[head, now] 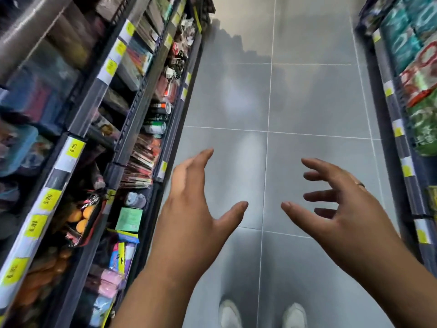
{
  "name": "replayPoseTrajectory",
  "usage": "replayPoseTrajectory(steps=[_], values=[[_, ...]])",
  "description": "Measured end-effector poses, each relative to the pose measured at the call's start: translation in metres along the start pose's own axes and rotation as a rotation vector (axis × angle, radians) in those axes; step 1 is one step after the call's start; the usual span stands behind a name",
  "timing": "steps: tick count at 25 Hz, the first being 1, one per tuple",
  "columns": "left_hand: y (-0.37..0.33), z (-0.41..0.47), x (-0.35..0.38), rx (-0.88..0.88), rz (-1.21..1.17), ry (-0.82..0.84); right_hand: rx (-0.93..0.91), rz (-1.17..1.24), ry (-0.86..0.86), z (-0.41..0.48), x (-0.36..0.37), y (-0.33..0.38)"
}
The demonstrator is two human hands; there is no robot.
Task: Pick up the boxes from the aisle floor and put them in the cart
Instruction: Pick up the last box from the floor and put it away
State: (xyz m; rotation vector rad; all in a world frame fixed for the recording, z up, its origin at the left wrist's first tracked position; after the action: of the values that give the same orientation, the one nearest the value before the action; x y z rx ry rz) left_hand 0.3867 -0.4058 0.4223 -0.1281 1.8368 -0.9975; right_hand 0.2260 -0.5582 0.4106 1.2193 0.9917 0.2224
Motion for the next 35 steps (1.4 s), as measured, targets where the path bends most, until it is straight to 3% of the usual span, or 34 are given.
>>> replayPoseTrajectory(steps=[6, 10, 14, 27, 35], values=[[0.055, 0.005, 0.013, -0.068, 0.009, -0.040, -0.048, 0.019, 0.026, 0.010, 0.044, -0.026], [0.051, 0.000, 0.024, -0.065, 0.023, -0.015, -0.021, 0.044, 0.000, 0.001, 0.035, -0.037], [0.022, 0.002, 0.044, -0.011, 0.038, 0.021, 0.023, 0.029, -0.026, -0.009, 0.006, -0.050], [-0.162, -0.056, 0.209, 0.351, 0.159, 0.402, 0.285, -0.031, -0.468, -0.129, -0.195, -0.131], [-0.196, -0.093, 0.253, 0.493, 0.200, 0.530, 0.412, 0.008, -0.593, -0.187, -0.226, -0.153]])
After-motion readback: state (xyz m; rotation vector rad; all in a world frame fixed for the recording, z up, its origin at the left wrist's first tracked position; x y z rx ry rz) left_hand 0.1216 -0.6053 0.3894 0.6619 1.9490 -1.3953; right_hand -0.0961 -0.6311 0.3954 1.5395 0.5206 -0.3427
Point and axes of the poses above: each hand's wrist, its own z-axis towards the middle knuckle, its own x-axis out of the palm, y = z × x, the point moved 8 cm from there along z, towards the middle knuckle, and after that the axes turned 12 degrees about -x, right-handed, at the moved point
